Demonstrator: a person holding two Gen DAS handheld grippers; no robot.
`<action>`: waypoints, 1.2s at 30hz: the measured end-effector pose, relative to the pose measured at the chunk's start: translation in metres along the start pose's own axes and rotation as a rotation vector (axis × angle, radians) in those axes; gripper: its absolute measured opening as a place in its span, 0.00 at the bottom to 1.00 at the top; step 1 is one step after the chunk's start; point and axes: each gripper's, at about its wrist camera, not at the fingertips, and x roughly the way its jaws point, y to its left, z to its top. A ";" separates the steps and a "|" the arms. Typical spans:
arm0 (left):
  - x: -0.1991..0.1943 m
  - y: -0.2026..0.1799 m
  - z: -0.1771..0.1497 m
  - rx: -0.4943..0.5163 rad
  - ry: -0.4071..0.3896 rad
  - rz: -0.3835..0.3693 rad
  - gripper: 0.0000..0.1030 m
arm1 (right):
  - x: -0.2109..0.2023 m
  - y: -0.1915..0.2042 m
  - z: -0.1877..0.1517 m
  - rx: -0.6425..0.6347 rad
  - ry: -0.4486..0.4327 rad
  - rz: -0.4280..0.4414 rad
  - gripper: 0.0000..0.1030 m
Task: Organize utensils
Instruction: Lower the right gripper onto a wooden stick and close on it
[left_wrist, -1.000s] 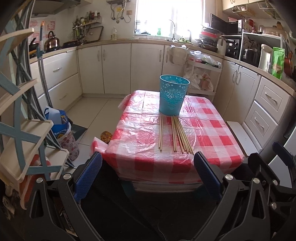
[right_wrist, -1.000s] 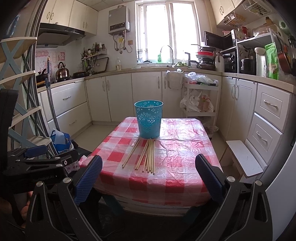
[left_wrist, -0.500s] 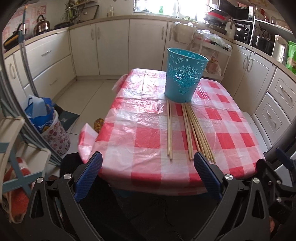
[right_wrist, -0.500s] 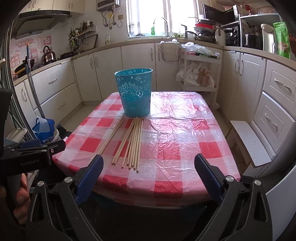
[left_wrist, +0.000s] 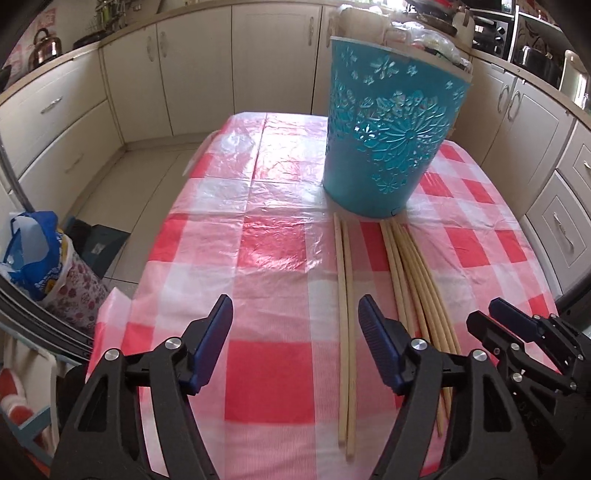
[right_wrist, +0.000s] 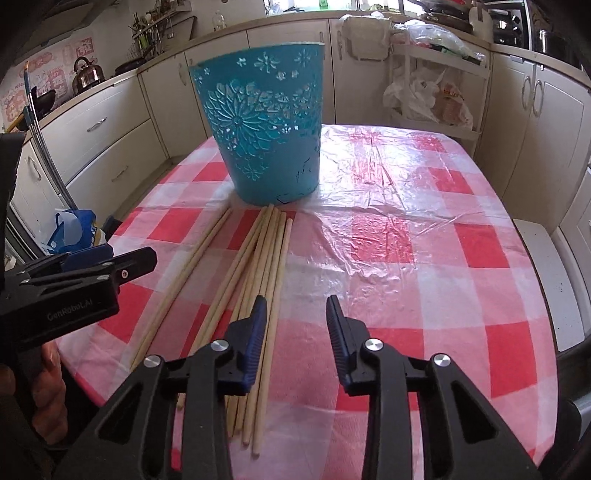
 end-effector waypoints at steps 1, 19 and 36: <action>0.005 -0.001 0.002 0.004 0.003 0.001 0.65 | 0.007 -0.001 0.003 0.003 0.012 0.002 0.29; 0.046 -0.001 0.018 0.037 0.040 0.021 0.65 | 0.047 0.003 0.028 -0.070 0.085 -0.001 0.20; 0.054 -0.023 0.034 0.226 0.109 0.023 0.38 | 0.049 -0.001 0.035 -0.152 0.169 0.044 0.06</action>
